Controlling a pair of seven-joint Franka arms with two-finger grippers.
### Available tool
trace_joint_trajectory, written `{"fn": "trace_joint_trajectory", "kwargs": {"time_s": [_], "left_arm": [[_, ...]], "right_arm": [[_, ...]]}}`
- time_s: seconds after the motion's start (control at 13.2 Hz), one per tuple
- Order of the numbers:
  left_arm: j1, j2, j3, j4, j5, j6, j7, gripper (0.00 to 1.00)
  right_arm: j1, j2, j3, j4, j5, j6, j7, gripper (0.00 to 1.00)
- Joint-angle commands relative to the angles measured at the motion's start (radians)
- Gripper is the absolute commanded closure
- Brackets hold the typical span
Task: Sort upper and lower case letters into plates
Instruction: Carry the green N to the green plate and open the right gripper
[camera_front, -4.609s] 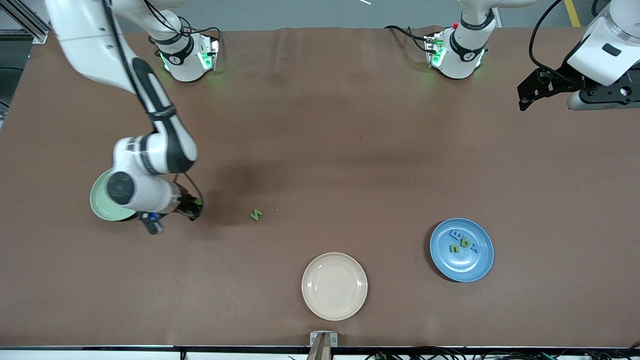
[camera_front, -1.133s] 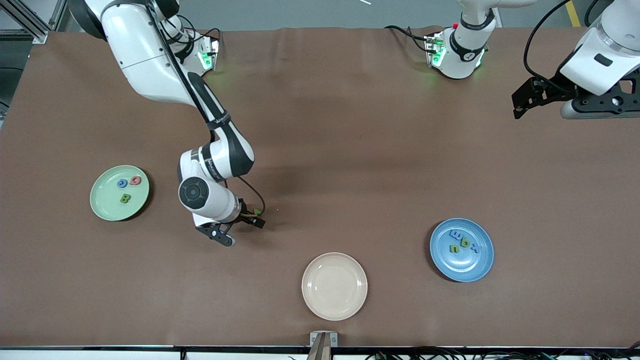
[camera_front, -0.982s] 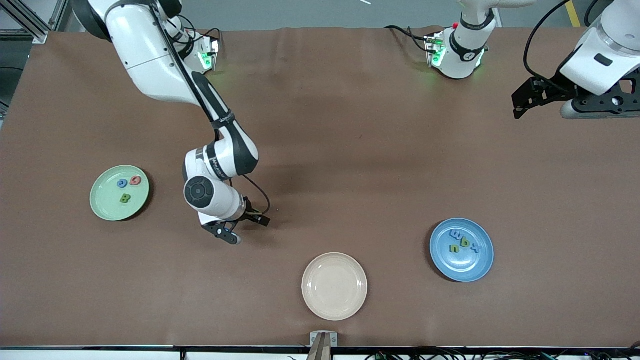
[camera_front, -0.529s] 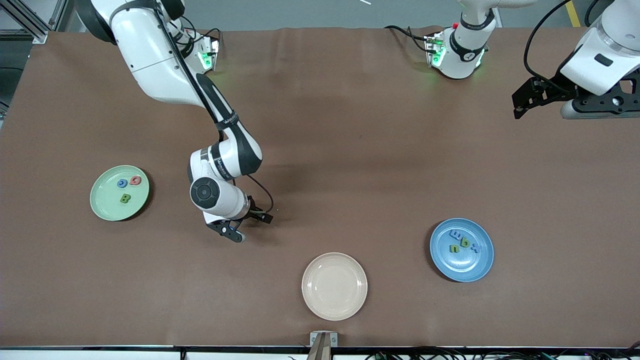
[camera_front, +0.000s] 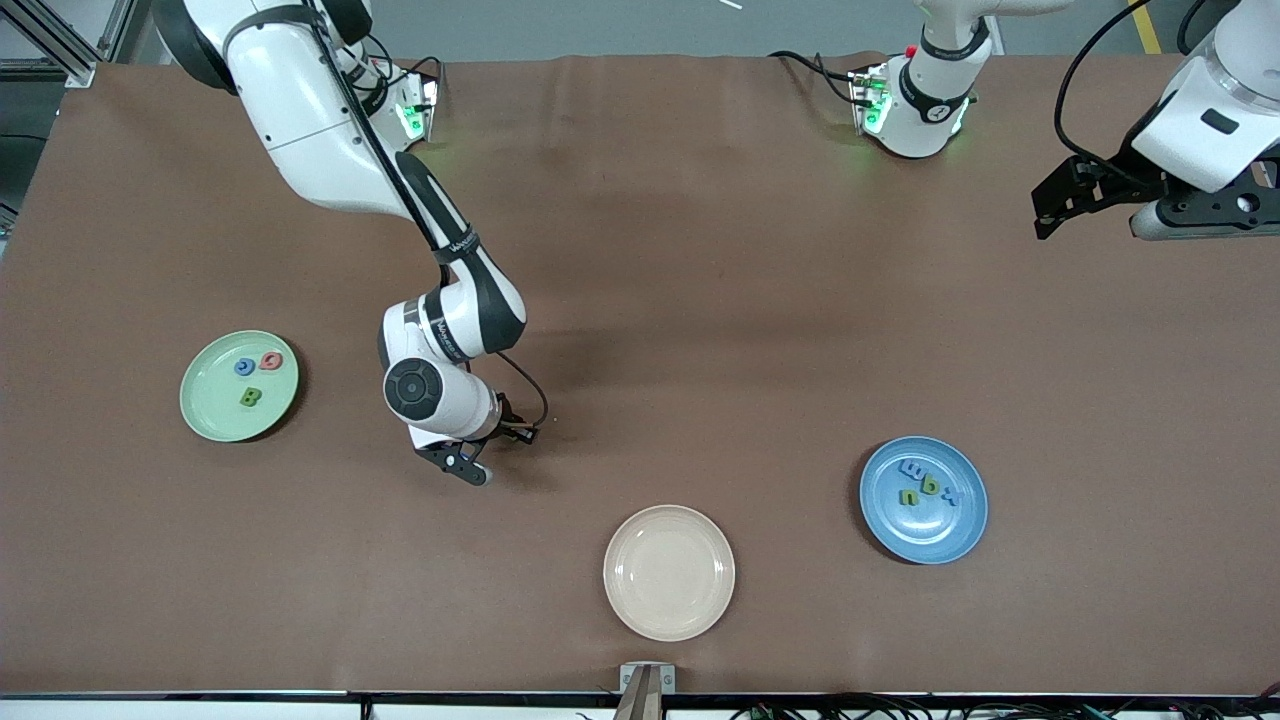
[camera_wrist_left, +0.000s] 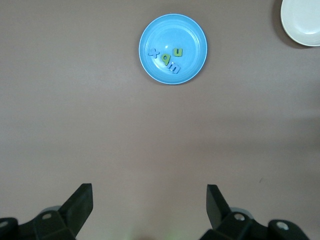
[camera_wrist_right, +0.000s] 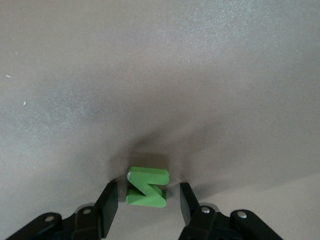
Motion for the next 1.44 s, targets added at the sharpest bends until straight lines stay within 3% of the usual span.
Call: {"fn": "trace_joint_trajectory", "kwargs": {"time_s": [0.0, 0.38, 0.6, 0.76, 1.06, 1.36], "left_arm": [[0.005, -0.01, -0.001, 0.008, -0.003, -0.012, 0.006, 0.0], [0.005, -0.01, -0.001, 0.008, -0.002, -0.015, 0.006, 0.0], [0.005, -0.012, -0.003, 0.009, -0.002, -0.018, 0.015, 0.0], [0.005, -0.014, -0.003, 0.009, -0.002, -0.025, 0.019, 0.0], [0.003, -0.009, -0.006, 0.009, -0.002, -0.024, 0.017, 0.0], [0.001, -0.006, -0.007, 0.009, -0.002, -0.022, 0.017, 0.0]], "right_arm": [[0.011, 0.012, -0.011, 0.005, 0.005, 0.001, -0.01, 0.57], [0.011, 0.01, -0.02, 0.005, -0.009, 0.001, -0.004, 0.85], [-0.014, -0.033, -0.031, 0.007, -0.009, -0.037, 0.011, 0.87], [-0.064, -0.132, -0.066, 0.004, -0.016, -0.21, -0.025, 0.87], [-0.237, -0.344, -0.072, -0.177, -0.082, -0.286, -0.348, 0.87], [-0.467, -0.389, -0.072, -0.301, -0.125, -0.194, -0.742, 0.87]]}}
